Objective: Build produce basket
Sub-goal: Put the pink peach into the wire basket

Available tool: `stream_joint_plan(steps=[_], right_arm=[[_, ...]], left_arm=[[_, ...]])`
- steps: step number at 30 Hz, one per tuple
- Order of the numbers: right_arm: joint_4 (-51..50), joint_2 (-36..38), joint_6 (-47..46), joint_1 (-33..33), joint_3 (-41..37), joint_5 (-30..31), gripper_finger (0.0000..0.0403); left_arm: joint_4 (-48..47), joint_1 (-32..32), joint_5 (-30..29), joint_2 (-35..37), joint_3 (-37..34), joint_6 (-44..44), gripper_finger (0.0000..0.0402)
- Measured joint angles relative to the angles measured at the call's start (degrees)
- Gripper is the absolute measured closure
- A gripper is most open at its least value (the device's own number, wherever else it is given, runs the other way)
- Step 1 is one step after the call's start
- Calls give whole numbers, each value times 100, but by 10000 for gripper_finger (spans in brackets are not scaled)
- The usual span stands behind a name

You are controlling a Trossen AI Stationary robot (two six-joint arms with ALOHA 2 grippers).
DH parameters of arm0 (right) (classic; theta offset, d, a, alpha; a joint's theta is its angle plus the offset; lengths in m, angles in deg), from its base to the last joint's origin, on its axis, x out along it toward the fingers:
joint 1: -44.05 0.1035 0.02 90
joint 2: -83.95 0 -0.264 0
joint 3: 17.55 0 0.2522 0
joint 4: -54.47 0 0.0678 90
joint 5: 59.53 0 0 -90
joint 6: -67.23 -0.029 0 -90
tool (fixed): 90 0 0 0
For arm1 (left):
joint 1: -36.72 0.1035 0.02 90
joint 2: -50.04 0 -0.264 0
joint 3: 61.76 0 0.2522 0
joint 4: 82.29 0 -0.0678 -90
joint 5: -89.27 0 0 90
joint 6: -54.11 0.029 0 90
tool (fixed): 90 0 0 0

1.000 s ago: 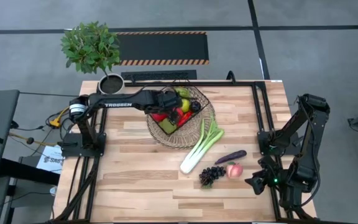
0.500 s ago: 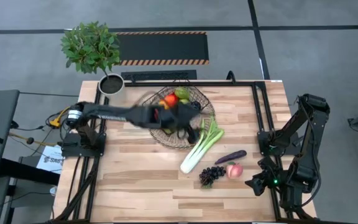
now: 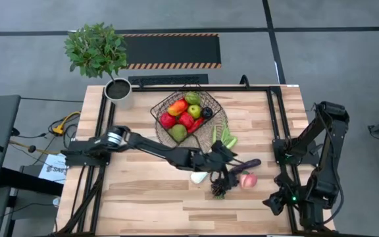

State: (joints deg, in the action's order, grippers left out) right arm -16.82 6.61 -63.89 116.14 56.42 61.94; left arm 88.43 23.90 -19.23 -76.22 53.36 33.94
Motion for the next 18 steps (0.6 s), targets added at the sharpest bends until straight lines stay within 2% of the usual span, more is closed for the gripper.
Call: stream_joint_plan(steps=[12, 15, 18], right_arm=[[496, -331, -43, 105, 2, -40, 97], [615, -425, -43, 108, 2, -62, 97], [740, -529, -43, 109, 2, -71, 97]], left_arm=[[-176, -28, 30, -1887, 2225, 583, 67], [-226, -33, 80, -2132, 2543, 687, 67], [-253, -38, 174, -2201, 2560, 629, 67]])
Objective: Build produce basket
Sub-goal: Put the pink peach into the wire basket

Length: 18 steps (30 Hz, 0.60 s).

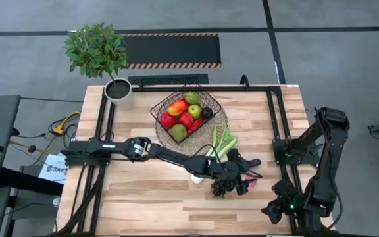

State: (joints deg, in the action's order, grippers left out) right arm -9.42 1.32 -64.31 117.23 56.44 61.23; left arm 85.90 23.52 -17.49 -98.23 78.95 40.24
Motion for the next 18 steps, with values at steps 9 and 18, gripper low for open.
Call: stream_joint_plan(steps=[9, 18], right_arm=[[137, -105, 2, -4, -2, -78, 97], [136, -99, 2, 28, -2, -79, 97]], left_arm=[[-92, -68, 282, -378, -1, 29, 67], [-470, -74, 191, -373, 0, 96, 67]])
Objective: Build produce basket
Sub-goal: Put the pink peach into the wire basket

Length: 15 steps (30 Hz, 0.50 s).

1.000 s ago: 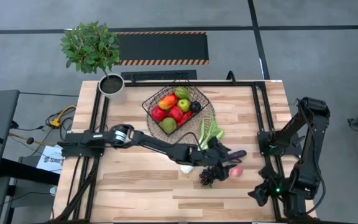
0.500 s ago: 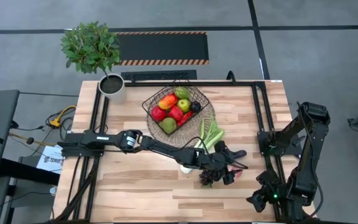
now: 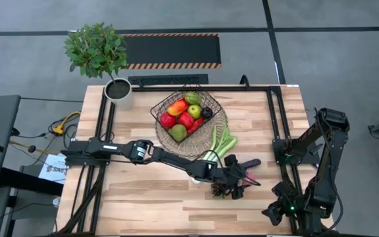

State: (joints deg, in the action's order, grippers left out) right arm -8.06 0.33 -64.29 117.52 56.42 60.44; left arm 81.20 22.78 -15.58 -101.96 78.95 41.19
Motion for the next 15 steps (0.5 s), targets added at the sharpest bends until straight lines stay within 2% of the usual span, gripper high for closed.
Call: stream_joint_plan(steps=[4, 8, 15], right_arm=[[0, 0, 2, 0, 0, 1, 97], [-63, 0, 4, 0, 0, 1, 97], [-79, 0, 4, 0, 0, 1, 97]], left_arm=[[-244, 12, 202, 21, 11, -334, 77], [-417, 10, 272, 39, 17, -477, 106], [-650, 14, 392, 32, 199, -1241, 150]])
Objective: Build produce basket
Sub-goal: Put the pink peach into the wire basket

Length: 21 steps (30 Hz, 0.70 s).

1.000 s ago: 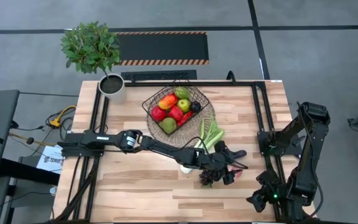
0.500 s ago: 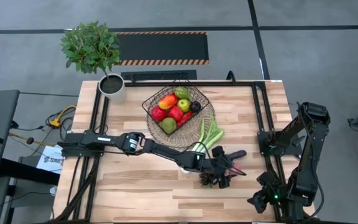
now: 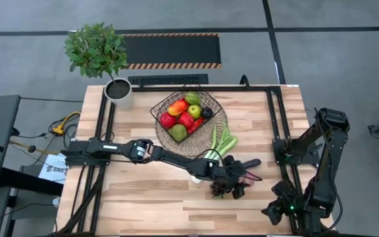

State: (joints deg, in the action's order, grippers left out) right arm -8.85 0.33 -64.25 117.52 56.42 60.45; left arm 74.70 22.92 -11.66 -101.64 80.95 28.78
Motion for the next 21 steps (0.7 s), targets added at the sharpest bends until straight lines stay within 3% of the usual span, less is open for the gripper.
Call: stream_joint_plan(steps=[4, 11, 17, 21], right_arm=[[-9, 0, 0, 0, 0, 2, 97], [-88, 2, 2, 0, 0, 26, 97], [-234, 4, 0, -20, 0, 52, 97], [-278, 4, 2, -81, 0, 160, 97]], left_arm=[[-701, 1, 85, -45, 537, 176, 153], [-1399, 238, -159, 571, 592, 101, 155], [-2550, 572, -1111, 1436, 579, 322, 156], [-3645, 890, -2181, 2058, 581, 435, 156]])
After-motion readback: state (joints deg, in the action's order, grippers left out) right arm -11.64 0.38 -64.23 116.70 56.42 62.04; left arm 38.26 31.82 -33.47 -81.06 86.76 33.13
